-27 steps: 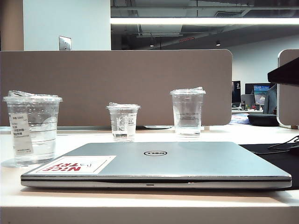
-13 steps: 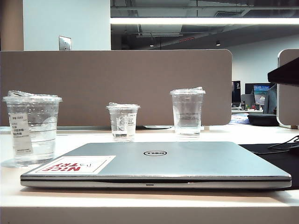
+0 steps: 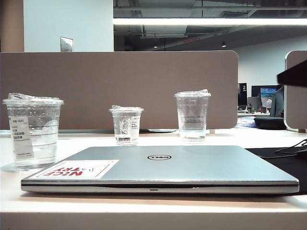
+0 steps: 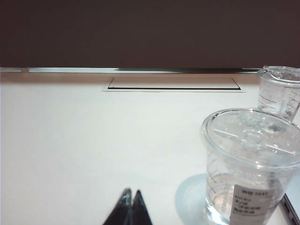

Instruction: Pick up the coffee cup on the left and place it on the left side of the laptop.

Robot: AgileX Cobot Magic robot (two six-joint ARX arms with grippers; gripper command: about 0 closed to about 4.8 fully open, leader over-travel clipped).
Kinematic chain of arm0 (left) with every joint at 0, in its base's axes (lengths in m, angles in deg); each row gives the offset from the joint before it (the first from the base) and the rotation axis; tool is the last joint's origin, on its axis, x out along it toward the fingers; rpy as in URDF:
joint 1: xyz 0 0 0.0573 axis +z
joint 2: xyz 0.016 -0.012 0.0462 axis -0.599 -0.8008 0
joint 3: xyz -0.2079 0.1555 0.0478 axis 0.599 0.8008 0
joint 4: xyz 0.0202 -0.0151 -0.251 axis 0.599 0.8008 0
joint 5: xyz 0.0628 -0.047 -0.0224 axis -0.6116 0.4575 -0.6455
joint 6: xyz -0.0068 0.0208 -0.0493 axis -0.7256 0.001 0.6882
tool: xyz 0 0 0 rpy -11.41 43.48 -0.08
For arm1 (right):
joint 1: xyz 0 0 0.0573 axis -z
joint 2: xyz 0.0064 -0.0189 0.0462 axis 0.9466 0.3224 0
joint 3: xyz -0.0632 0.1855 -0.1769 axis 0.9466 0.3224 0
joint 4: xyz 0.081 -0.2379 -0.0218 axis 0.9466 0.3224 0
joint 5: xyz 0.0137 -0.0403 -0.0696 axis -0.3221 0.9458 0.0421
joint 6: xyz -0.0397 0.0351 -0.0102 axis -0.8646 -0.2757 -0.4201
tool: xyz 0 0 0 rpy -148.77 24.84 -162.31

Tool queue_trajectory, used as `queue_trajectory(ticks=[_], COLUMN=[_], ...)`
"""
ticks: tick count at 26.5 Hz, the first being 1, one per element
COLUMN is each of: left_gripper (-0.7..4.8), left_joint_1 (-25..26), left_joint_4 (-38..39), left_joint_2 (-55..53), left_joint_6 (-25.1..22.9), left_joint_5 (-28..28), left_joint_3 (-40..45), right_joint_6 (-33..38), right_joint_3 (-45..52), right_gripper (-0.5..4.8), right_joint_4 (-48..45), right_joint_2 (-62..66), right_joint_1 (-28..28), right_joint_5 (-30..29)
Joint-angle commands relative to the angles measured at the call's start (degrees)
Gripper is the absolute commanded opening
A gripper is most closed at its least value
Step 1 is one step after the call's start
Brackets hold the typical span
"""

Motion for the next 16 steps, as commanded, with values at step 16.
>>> queue_trajectory(ticks=[16], left_gripper=[-0.05], left_joint_1=[0.0], left_joint_4=[-0.1], left_joint_2=[0.0], left_joint_6=[0.3], left_joint_5=[0.3], left_joint_3=[-0.2], right_joint_6=[4.0], right_joint_3=[0.2], right_gripper=[-0.05], right_joint_4=[-6.3], right_joint_2=[-2.4], right_joint_1=[34.8], right_joint_5=[-0.9])
